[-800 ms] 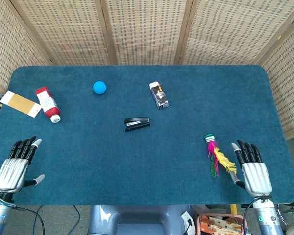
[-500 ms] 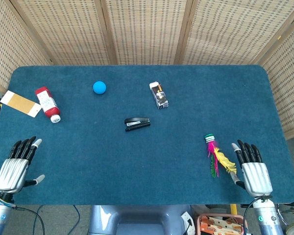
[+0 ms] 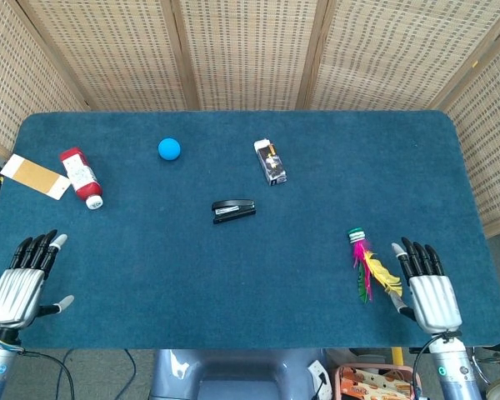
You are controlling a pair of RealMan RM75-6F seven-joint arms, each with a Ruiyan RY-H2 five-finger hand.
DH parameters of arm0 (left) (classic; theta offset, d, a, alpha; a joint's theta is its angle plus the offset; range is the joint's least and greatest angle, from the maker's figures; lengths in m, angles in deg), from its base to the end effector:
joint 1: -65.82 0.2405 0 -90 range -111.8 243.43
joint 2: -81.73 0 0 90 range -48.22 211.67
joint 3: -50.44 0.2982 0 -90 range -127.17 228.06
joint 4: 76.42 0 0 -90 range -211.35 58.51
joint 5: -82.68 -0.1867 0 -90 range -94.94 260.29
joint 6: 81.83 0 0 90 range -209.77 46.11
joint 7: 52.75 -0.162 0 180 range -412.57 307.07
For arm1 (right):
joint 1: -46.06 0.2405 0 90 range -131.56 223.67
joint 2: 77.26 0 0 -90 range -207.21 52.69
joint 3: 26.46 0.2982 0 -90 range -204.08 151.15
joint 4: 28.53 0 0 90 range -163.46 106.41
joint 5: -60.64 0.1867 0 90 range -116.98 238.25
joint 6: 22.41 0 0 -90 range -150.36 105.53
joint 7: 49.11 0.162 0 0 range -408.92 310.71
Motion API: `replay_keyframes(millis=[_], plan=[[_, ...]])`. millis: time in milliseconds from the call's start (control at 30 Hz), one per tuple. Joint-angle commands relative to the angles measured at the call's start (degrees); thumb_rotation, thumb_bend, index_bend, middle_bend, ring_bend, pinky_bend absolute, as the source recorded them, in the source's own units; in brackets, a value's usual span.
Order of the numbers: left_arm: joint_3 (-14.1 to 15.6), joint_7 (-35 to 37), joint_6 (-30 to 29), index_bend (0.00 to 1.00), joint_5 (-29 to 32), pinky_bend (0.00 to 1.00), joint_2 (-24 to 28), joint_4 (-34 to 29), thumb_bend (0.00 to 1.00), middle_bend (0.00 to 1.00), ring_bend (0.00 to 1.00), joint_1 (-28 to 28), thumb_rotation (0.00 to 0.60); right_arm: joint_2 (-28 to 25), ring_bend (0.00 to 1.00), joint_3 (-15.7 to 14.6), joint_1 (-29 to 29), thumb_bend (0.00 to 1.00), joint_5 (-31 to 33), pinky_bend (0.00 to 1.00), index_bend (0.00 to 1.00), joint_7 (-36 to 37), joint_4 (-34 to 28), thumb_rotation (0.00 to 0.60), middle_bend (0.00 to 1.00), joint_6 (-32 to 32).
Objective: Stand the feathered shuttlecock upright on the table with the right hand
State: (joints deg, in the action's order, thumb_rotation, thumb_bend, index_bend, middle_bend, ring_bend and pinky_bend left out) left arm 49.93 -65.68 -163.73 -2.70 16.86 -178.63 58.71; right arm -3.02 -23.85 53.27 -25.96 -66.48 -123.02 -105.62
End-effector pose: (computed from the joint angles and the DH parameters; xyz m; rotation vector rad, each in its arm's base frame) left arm -0.3063 0.2012 0.1671 -1.4962 -0.9192 -0.8454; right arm -0.3106 -0.2104 0.1287 1.4881 -0.8289 0.8585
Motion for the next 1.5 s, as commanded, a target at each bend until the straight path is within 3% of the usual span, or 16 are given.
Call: replay_keyframes(millis=[33, 333, 700, 900, 1267, 1500], plan=[[-0.08, -0.1, 0.21, 0.0, 0.33, 0.0, -0.04, 0.13, 0.04, 0.0, 0.0, -0.05, 0.6, 0.5, 0.0, 0.03, 0.39, 0.29, -0.32, 0.0, 0.02, 0.7, 1.09, 0.6, 0.0, 0.44], [-0.23, -0.85, 0.81, 0.0, 1.05, 0.0, -0.67, 0.72, 0.04, 0.0, 0.0, -0.29, 0.6, 0.75, 0.0, -0.03, 3.8, 0.29, -3.78, 0.0, 0.02, 4.29, 4.84, 0.6, 0.0, 3.72], [-0.48, -2.56, 1.71, 0.0, 2.05, 0.0, -2.19, 1.96, 0.04, 0.0, 0.0, -0.82, 0.6, -3.62, 0.0, -0.35, 10.6, 0.29, -10.2, 0.0, 0.02, -1.78, 3.61, 0.6, 0.0, 10.22], [-0.55, -2.6, 1.43, 0.0, 1.99, 0.0, -2.6, 2.47, 0.04, 0.0, 0.0, -0.79, 0.6, -4.76, 0.0, -0.93, 12.3, 0.29, -11.56, 0.0, 0.02, -0.07, 4.46, 0.6, 0.0, 11.67], [-0.43, -2.96, 0.93, 0.0, 1.49, 0.0, -2.83, 2.62, 0.04, 0.0, 0.0, -0.71, 0.6, -3.92, 0.0, -2.54, 15.44, 0.29, -12.25, 0.0, 0.24, 8.79, 13.08, 0.6, 0.0, 14.82], [-0.29, -3.34, 0.63, 0.0, 1.05, 0.0, -2.94, 2.37, 0.04, 0.0, 0.0, -0.65, 0.6, -2.78, 0.0, -3.66, 15.52, 0.29, -13.03, 0.0, 0.31, 11.49, 15.79, 0.6, 0.0, 14.03]])
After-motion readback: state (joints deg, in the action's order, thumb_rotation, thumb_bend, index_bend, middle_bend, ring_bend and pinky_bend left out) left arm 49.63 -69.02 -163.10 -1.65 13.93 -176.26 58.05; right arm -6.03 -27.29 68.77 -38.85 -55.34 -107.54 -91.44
